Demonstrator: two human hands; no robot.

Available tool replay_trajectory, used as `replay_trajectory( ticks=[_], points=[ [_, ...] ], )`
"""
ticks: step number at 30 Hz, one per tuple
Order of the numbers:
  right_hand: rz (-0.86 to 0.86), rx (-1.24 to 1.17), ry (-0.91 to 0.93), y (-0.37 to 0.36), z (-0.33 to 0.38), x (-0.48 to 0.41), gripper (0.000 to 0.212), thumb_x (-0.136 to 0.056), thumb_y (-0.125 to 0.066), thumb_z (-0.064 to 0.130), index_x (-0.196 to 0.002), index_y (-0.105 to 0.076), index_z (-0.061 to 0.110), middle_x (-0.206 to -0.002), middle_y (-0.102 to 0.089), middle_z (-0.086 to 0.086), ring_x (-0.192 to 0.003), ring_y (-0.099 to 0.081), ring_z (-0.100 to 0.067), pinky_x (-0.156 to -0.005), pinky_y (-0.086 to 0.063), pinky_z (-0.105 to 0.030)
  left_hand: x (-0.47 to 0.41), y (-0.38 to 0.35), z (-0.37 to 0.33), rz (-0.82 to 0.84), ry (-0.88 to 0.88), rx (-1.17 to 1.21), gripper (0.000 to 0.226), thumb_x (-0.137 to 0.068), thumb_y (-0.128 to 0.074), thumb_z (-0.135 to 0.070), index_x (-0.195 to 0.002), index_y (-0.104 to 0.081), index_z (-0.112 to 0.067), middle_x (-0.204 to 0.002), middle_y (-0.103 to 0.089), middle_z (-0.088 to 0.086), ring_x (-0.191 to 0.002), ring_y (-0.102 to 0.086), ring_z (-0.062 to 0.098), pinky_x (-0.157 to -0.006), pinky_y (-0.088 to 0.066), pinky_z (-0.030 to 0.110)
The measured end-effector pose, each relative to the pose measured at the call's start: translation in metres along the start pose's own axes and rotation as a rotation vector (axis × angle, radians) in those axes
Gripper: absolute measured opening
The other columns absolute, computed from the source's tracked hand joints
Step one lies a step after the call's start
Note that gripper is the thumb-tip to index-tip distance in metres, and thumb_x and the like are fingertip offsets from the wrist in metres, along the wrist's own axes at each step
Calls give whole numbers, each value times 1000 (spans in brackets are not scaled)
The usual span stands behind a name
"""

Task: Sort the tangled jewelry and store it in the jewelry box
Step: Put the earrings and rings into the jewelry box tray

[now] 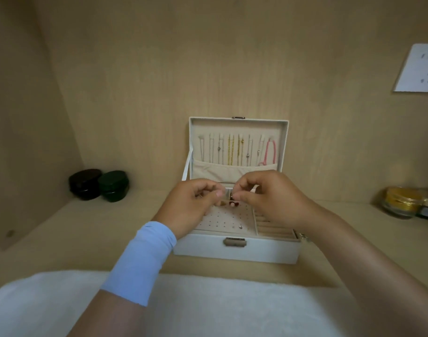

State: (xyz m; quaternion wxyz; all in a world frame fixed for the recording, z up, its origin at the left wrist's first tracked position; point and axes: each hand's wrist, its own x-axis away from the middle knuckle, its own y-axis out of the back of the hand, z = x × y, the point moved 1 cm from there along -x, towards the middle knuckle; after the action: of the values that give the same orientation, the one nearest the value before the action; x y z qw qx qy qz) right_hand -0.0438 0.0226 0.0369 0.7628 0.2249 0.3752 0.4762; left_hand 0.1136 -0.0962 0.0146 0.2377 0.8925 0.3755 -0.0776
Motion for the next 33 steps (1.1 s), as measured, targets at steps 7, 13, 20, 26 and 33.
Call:
replay_trajectory(
  ticks=[7, 13, 20, 26, 33],
  points=[
    [243, 414, 27, -3, 0, 3, 6, -87, -75, 25, -86, -78, 30, -79, -63, 26, -78, -55, 16, -67, -39, -11, 2, 9, 12, 2, -4, -12, 27, -98, -58, -19, -122, -68, -24, -55, -54, -25, -49, -50, -8, -56, -38, 6],
    [256, 432, 6, -2, -1, 4, 8, -87, -76, 28, -84, -76, 35, -80, -63, 26, -77, -53, 17, -65, -36, -11, 3, 4, 11, 34, 18, -4, 27, -100, -54, -18, -119, -68, -31, -72, -64, -11, -56, -55, 5, -63, -46, 18],
    [316, 440, -17, -1, -2, 4, 8, -91, -72, 29, -89, -78, 34, -80, -62, 27, -76, -54, 15, -68, -37, -9, 6, 4, 4, 13, 40, 137, 15, -95, -61, -8, -103, -63, -20, -83, -75, -5, -52, -61, 19, -58, -52, 29],
    [265, 326, -65, 4, -7, 3, 13, -94, -68, 27, -100, -79, 29, -88, -66, 23, -81, -57, 13, -74, -41, -11, 9, -1, 2, 39, 100, 177, 13, -85, -75, -9, -95, -67, -11, -88, -77, 8, -55, -66, 22, -58, -52, 25],
    [21, 27, 94, 3, 10, 6, 33, -83, -78, 9, -95, -69, 39, -89, -67, 14, -55, -50, -2, -59, -43, -13, 12, -2, -2, 9, 84, 211, 19, -82, -77, -6, -99, -71, -12, -84, -77, 9, -53, -63, 23, -62, -58, 30]
  ],
)
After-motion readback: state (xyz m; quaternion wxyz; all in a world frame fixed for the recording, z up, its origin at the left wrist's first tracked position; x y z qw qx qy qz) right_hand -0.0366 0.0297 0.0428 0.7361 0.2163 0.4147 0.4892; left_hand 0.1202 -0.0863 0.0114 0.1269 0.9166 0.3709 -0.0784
